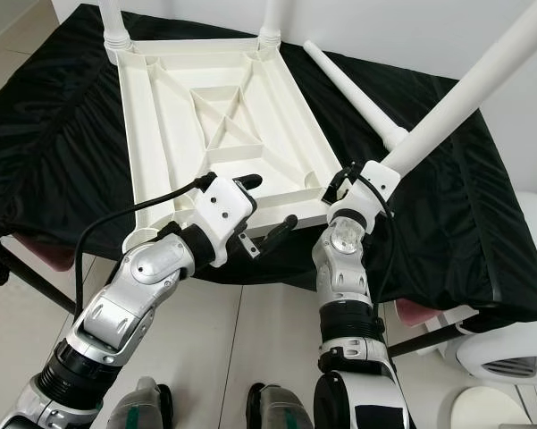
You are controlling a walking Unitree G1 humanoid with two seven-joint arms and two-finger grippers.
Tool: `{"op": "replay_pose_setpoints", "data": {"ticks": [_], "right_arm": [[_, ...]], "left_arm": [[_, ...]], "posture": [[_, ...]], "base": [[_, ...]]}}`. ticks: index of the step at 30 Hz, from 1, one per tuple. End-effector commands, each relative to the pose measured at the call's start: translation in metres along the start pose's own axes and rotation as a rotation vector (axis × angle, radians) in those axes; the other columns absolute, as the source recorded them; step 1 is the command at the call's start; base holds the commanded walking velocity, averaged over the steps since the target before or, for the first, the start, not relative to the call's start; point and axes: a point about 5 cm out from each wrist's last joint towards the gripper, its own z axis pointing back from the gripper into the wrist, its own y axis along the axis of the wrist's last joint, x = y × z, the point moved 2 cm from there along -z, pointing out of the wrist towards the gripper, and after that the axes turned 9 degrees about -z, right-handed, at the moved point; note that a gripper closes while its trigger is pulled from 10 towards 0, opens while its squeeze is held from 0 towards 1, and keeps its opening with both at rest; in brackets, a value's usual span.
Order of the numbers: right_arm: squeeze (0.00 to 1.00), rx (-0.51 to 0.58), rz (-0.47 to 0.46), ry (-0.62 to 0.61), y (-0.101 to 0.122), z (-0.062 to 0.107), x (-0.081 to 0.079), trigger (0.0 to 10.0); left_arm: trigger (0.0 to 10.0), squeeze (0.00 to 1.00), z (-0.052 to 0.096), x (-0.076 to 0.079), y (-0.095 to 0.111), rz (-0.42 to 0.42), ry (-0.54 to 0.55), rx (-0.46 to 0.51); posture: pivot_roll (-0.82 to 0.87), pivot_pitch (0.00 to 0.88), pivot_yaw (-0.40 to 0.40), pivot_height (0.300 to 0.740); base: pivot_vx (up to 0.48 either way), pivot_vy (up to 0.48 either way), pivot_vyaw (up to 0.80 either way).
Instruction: Building children table
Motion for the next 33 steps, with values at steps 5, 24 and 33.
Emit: {"op": "replay_pose_setpoints", "data": {"ticks": [5, 24, 33], "right_arm": [[0.00, -0.002, -0.005, 0.054, 0.003, -0.003, -0.004, 10.0], [0.00, 0.018, -0.002, 0.029, 0.011, -0.014, 0.007, 0.0], [0.00, 0.005, 0.012, 0.101, 0.013, -0.017, 0.007, 0.2]], "left_arm": [[10.0, 0.00, -0.001, 0.007, 0.001, 0.007, -0.016, -0.002], [10.0, 0.00, -0.001, 0.008, 0.001, 0.010, -0.019, -0.001], [10.0, 0.00, -0.002, 0.008, 0.001, 0.008, -0.020, 0.000]], "posture": [[0.06, 0.097, -0.096, 0.740], [0.06, 0.094, -0.095, 0.740], [0.06, 0.085, -0.095, 0.740]], "base": [[0.000, 0.000, 0.00], [0.000, 0.000, 0.00], [0.000, 0.000, 0.00]]}}
